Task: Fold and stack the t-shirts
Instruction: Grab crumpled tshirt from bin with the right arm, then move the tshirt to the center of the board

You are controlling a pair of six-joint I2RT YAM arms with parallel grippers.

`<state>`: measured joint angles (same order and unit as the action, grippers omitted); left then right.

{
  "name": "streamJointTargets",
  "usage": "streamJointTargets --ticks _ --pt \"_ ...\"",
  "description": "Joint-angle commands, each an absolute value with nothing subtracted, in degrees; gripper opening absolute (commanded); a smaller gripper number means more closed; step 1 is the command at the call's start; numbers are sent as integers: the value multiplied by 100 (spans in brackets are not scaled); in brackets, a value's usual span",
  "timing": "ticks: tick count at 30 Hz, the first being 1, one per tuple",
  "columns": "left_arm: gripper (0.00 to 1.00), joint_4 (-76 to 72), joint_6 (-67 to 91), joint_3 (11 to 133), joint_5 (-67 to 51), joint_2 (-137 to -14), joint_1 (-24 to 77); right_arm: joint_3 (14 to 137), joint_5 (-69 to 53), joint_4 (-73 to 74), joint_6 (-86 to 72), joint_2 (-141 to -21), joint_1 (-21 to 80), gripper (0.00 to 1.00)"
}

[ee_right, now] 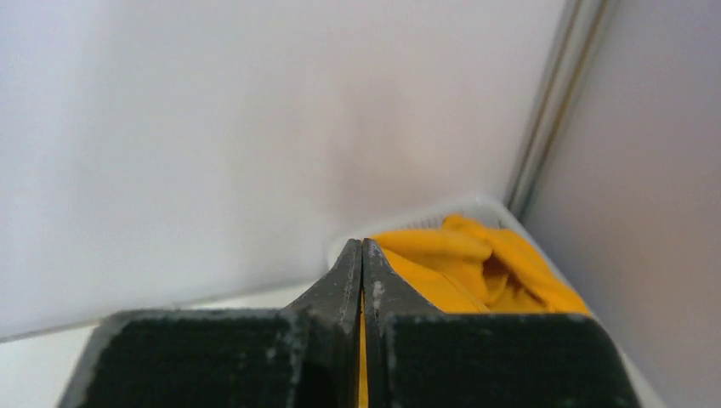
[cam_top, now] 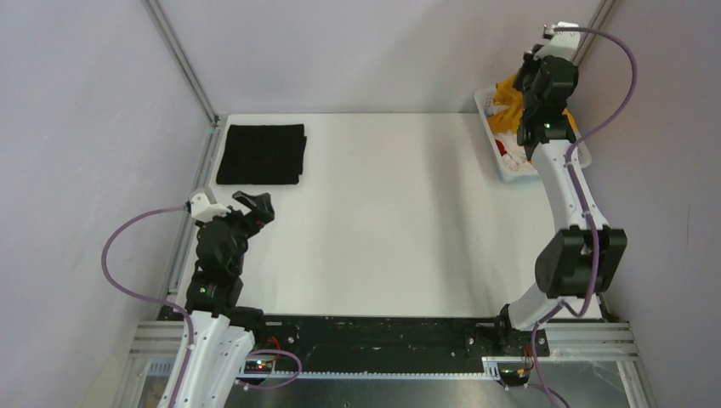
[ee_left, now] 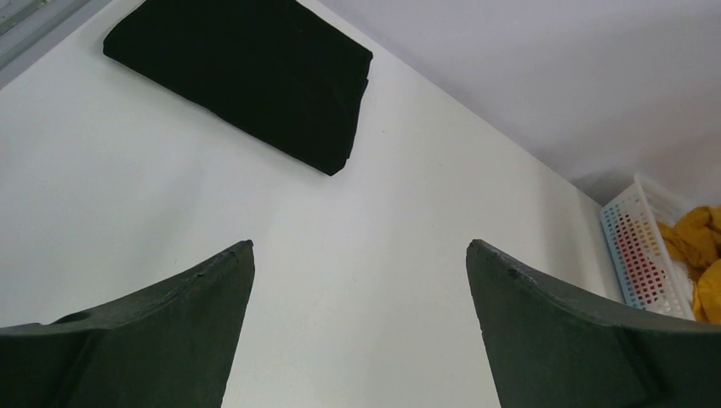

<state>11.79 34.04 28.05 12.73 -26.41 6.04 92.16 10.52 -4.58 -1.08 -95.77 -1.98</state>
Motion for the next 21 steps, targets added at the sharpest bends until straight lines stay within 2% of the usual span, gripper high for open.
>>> streamJointTargets --ticks 1,10,21 --pt "98 1116 3348 2799 1250 -2448 607 9154 1408 -1197 695 -8663 437 0" --pt "98 1160 3371 2773 1270 -2378 608 10487 1854 -720 1671 -8013 2454 0" --pt "98 1212 3350 2843 1137 -2513 609 10441 1852 -673 1730 -8207 3397 0"
